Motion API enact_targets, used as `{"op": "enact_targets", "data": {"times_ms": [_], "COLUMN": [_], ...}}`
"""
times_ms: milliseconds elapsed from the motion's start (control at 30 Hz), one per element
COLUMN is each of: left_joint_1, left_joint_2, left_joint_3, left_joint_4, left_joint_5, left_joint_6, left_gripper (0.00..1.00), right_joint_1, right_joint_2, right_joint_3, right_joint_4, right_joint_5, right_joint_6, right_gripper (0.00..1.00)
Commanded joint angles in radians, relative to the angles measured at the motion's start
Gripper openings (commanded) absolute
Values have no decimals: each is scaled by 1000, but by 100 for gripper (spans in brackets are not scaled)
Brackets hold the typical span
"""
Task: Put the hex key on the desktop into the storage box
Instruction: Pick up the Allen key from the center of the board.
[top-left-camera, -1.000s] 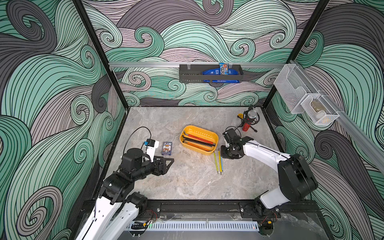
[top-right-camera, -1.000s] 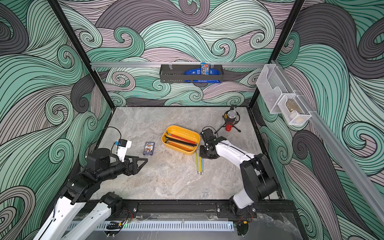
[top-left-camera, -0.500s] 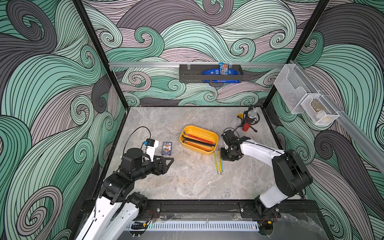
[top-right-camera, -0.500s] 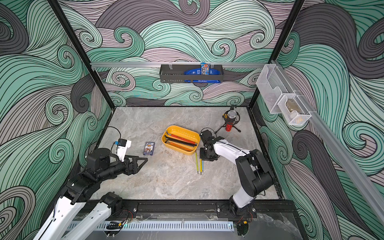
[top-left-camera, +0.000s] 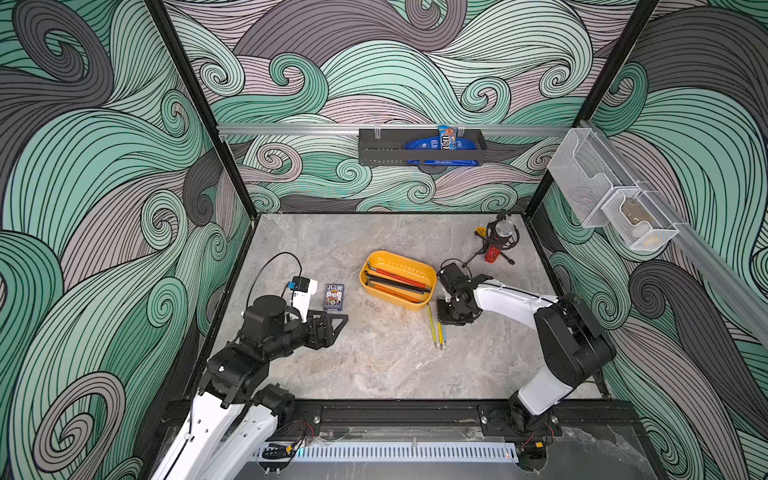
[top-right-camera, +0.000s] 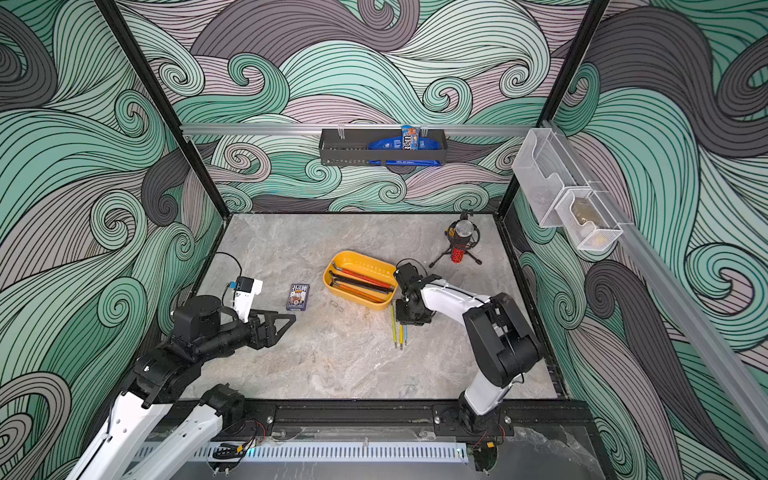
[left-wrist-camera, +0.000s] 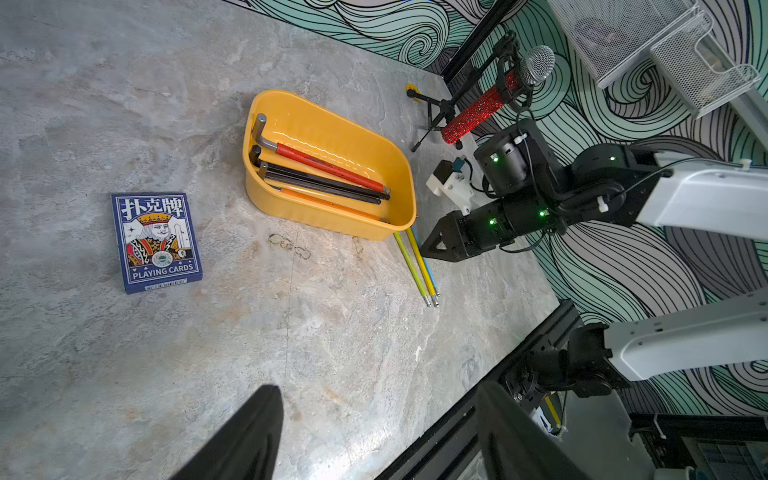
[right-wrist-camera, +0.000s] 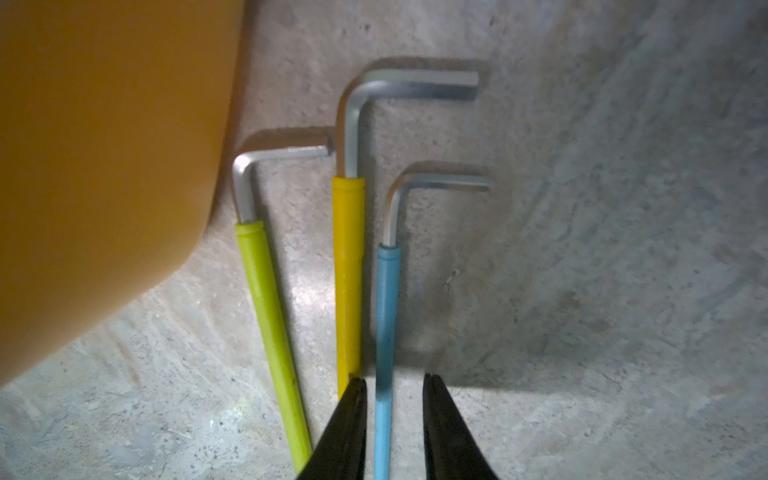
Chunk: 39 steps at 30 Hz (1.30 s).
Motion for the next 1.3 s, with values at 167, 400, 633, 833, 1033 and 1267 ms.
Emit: {"op": "enact_targets", "data": {"times_ms": [167, 400, 633, 833, 1033, 1267], "left_joint_1": [-4, -4, -5, -4, -3, -5], "left_joint_2": [-3, -6, -8, -11, -9, -3], "left_joint_3": [10, 9, 12, 11, 11, 9], "left_joint_4": [12, 15, 10, 4, 3, -2], "left_joint_5": [-9, -8, -5, -5, -1, 6], "left_joint_6": [-12, -15, -16, -14, -8, 2], "left_gripper": [76, 76, 76, 76, 76, 76], "right_joint_1": [7, 2, -5, -5, -6, -6], "right_joint_2": [38, 70, 135, 148, 128, 78], "right_joint_3": [16, 27, 53, 22, 9, 21], "right_joint_4": [4, 8, 18, 39, 44, 41], "right_joint_5": [52, 110, 99, 91, 107, 127], "right_joint_6": [16, 39, 18, 20, 33, 45], "right_gripper": [24, 25, 16, 4, 0, 0]}}
